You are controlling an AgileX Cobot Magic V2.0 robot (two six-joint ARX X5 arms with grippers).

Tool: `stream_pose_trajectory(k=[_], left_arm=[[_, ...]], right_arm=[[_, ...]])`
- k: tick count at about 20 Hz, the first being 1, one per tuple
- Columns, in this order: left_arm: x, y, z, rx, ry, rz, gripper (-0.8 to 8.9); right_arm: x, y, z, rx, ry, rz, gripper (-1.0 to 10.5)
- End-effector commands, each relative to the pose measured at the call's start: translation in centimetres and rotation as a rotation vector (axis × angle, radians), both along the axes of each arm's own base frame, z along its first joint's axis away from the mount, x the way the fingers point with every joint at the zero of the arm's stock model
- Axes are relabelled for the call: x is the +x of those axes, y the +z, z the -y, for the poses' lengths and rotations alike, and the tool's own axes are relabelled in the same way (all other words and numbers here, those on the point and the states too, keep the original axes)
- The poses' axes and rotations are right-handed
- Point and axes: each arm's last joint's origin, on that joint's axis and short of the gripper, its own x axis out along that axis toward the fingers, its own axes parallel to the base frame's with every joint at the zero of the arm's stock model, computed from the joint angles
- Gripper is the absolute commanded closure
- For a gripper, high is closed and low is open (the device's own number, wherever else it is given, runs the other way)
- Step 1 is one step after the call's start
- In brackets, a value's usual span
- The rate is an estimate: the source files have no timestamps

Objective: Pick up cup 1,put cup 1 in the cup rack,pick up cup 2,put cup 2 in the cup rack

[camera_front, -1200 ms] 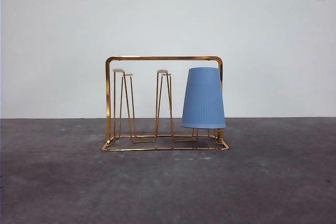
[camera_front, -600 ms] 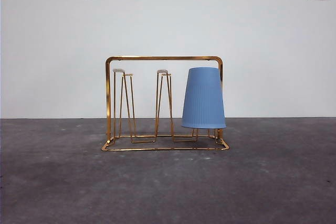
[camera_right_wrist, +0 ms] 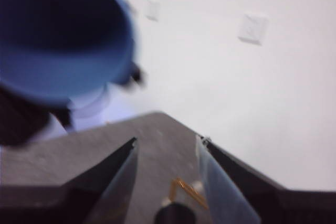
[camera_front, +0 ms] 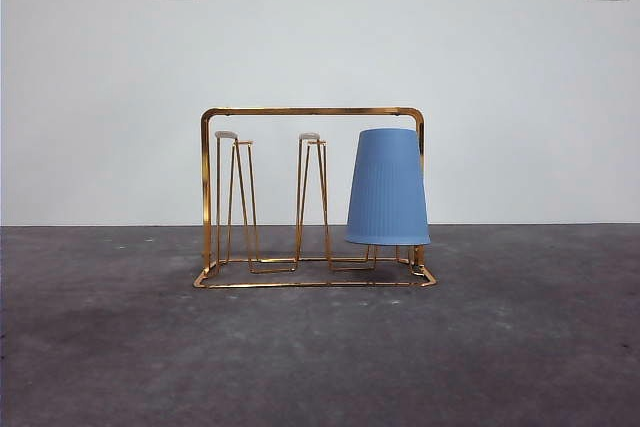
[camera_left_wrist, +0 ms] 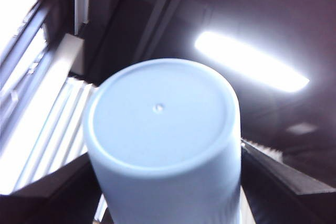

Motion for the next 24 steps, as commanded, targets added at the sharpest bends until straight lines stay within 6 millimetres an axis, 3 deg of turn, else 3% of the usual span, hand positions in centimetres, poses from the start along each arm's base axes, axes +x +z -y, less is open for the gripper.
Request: stream_pose_trajectory(k=[1, 7, 9, 16, 24], left_arm=[[-0.5, 0.5, -0.9, 0.113, 0.142, 0.023, 8.19], [-3.9, -1.7, -5.7, 0.630, 0.859, -0.162, 8.19], [-4.9, -2.7, -7.0, 0.773, 1.028, -0.225, 8.19], [-4.2, -4.7, -7.1, 0.931, 1.219, -0.297, 8.20], [-0.8, -10.6, -3.9, 1.023, 1.259, -0.330, 8.20]], right_arm=[[-0.7, -0.6, 1.0, -0.035, -0.066, -0.027, 7.5], [-3.3, -1.8, 4.5, -0.097, -0.235, -0.062, 7.5], [-3.8, -2.0, 5.1, -0.103, -0.255, -0.065, 7.5], [-4.0, -2.3, 5.3, -0.110, -0.258, -0.093, 7.6], [-4.0, -2.9, 5.5, -0.147, -0.268, -0.154, 7.6]])
